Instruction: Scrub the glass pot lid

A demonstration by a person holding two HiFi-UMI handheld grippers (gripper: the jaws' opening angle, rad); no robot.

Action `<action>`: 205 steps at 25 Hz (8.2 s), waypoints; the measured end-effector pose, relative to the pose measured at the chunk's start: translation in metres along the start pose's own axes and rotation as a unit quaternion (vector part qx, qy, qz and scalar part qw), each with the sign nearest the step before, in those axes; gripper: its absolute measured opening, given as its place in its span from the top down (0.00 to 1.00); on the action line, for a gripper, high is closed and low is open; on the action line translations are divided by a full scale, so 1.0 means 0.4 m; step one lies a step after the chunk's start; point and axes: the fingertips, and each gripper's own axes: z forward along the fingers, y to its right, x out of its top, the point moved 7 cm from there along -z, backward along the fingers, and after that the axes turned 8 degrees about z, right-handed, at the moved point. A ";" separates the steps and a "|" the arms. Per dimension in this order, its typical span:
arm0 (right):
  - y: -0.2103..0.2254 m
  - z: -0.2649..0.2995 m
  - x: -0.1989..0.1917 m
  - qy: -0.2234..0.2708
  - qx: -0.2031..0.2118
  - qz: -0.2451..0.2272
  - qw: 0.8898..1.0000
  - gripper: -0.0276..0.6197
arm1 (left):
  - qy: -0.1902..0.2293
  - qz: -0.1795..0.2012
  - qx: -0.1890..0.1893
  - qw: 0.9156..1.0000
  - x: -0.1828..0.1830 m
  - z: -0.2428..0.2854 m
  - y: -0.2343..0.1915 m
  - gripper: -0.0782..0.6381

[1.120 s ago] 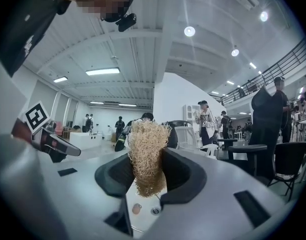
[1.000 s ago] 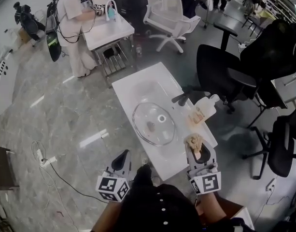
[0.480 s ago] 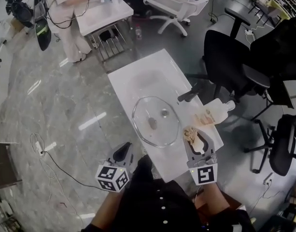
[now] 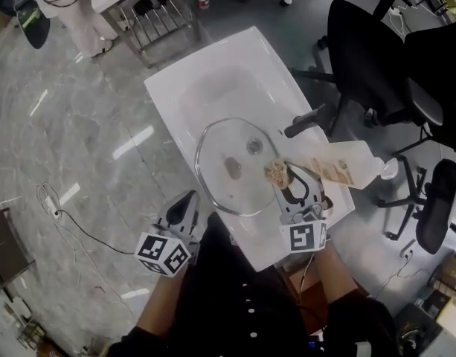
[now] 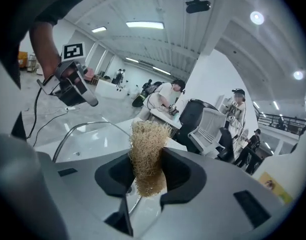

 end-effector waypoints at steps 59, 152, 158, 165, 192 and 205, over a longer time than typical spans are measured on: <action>-0.127 0.336 -0.370 -0.357 -0.002 -0.162 0.920 0.73 | -0.125 -0.091 0.016 0.988 -0.078 0.183 -0.047 0.70; -0.224 0.145 -0.272 -0.256 0.288 -0.166 0.908 0.73 | -0.140 -0.059 0.042 0.987 -0.075 0.188 -0.039 0.69; -0.235 0.087 -0.273 -0.248 0.361 -0.193 0.878 0.73 | -0.143 -0.059 0.043 0.987 -0.074 0.185 -0.039 0.69; -0.244 0.056 -0.274 -0.238 0.404 -0.239 0.850 0.74 | -0.147 -0.056 0.045 0.987 -0.079 0.185 -0.038 0.69; -0.097 0.503 -0.131 -0.128 0.114 -0.144 0.975 0.73 | -0.131 -0.092 0.003 0.987 -0.078 0.189 -0.048 0.69; -0.118 0.526 -0.150 -0.113 0.119 -0.169 0.972 0.73 | -0.138 -0.069 -0.017 0.988 -0.079 0.192 -0.055 0.67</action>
